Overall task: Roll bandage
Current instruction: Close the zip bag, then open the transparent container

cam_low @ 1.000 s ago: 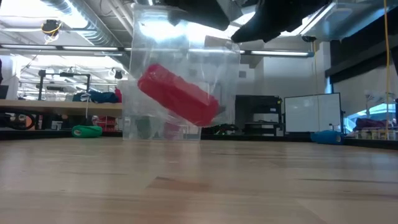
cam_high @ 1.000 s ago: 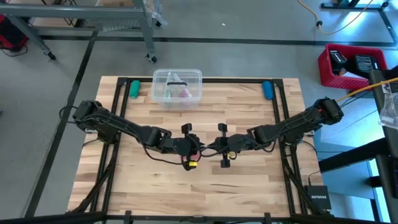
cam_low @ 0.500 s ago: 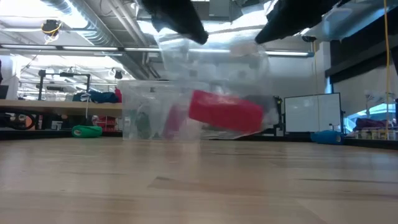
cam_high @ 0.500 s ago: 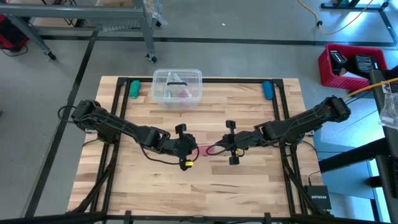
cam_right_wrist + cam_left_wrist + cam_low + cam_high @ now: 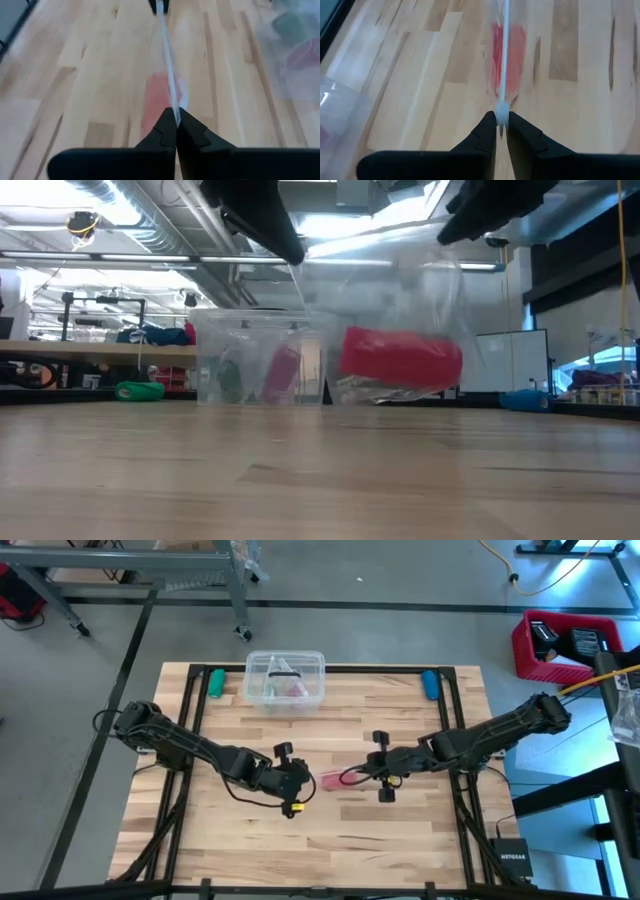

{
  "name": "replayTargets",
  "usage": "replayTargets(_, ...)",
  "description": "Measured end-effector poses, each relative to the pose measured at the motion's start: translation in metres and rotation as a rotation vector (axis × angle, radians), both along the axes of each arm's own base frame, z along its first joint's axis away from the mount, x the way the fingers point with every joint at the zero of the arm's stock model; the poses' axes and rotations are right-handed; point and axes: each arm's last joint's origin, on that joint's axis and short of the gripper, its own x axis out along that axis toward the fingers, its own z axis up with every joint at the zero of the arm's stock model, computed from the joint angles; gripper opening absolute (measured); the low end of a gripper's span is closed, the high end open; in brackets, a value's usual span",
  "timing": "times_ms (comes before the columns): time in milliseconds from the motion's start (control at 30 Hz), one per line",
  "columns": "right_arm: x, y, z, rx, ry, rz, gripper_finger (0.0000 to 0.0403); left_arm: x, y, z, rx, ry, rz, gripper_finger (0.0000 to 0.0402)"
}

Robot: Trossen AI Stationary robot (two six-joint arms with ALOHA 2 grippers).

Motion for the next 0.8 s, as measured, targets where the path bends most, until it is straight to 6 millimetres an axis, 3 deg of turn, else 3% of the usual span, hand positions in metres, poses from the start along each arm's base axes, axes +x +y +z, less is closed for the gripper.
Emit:
replayTargets(100, -0.007, -0.002, -0.006, -0.002, 0.083, -0.012, 0.0001, -0.008, 0.000, -0.007, 0.013, 0.088, -0.005, 0.0028)
replayTargets(400, -0.001, 0.001, 0.000, 0.074, 0.015, -0.008, 0.0047, -0.001, 0.000, 0.006, -0.006, 0.023, -0.007, 0.0029)
replayTargets(533, 0.000, -0.002, 0.000, 0.065, 0.001, -0.047, 0.0098, -0.001, 0.001, 0.016, 0.002, 0.046, -0.010, 0.0045)
replayTargets(667, 0.003, -0.010, 0.002, -0.017, -0.017, -0.092, 0.0170, -0.007, 0.008, 0.026, 0.039, 0.118, -0.003, 0.0086)
replayTargets(800, 0.011, -0.028, 0.024, -0.105, -0.074, -0.116, 0.0236, -0.022, 0.027, 0.042, 0.096, 0.159, 0.003, 0.0129)
